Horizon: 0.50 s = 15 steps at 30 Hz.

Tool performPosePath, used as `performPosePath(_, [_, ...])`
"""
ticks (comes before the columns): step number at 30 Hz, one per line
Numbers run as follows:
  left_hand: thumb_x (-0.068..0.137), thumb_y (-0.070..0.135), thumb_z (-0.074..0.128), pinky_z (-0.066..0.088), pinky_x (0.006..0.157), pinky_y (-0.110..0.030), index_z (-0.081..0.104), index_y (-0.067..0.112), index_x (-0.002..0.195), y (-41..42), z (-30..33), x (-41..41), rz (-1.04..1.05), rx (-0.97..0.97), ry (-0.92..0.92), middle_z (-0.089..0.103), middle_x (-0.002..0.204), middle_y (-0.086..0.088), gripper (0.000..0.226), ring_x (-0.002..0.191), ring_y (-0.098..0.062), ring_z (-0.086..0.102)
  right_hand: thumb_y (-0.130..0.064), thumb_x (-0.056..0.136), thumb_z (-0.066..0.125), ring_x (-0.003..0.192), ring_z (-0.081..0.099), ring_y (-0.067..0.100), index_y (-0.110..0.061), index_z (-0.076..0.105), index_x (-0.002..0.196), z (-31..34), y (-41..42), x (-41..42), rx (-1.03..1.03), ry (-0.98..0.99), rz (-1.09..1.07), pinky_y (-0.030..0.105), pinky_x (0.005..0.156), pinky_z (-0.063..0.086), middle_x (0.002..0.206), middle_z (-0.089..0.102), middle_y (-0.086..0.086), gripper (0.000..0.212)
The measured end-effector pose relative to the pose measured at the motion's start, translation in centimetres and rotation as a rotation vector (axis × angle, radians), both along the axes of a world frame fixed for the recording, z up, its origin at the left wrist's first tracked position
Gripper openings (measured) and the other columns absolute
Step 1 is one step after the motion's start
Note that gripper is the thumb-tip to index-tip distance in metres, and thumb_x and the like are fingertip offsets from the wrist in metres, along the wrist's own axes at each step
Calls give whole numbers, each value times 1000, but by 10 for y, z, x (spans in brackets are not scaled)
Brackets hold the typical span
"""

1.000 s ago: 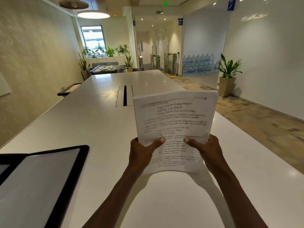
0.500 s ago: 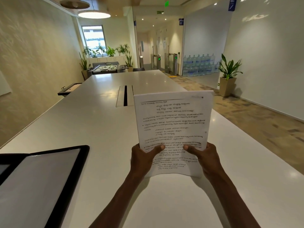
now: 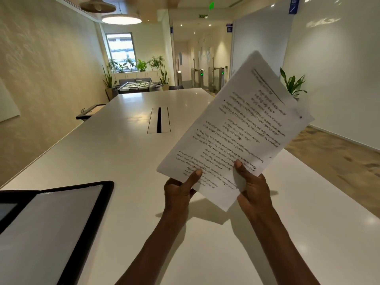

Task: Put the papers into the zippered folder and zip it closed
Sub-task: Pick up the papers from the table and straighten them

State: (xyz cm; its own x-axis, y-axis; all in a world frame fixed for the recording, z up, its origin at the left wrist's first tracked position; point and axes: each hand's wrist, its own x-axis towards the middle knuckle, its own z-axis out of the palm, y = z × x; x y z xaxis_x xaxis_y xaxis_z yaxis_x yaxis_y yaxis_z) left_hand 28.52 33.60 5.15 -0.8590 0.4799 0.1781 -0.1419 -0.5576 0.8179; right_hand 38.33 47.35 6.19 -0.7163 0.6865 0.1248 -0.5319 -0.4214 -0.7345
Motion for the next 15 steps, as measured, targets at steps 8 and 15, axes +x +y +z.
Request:
performPosePath(8, [70, 12, 83, 54, 92, -51, 69, 32, 109, 10, 1, 1, 52, 38, 90, 71, 118, -7, 46, 112, -28, 66, -16, 81, 73, 111, 67, 39, -1, 63, 125, -12, -23, -9, -252, -15, 123, 56, 98, 49, 125, 66, 24, 48])
performPosePath(15, [72, 17, 83, 58, 82, -34, 73, 30, 104, -11, 2, -23, 100, -86, 156, 74, 112, -3, 36, 105, -21, 70, -9, 84, 63, 122, 62, 28, -20, 63, 125, -5, 23, 1, -205, 126, 45, 52, 101, 50, 130, 66, 12, 43])
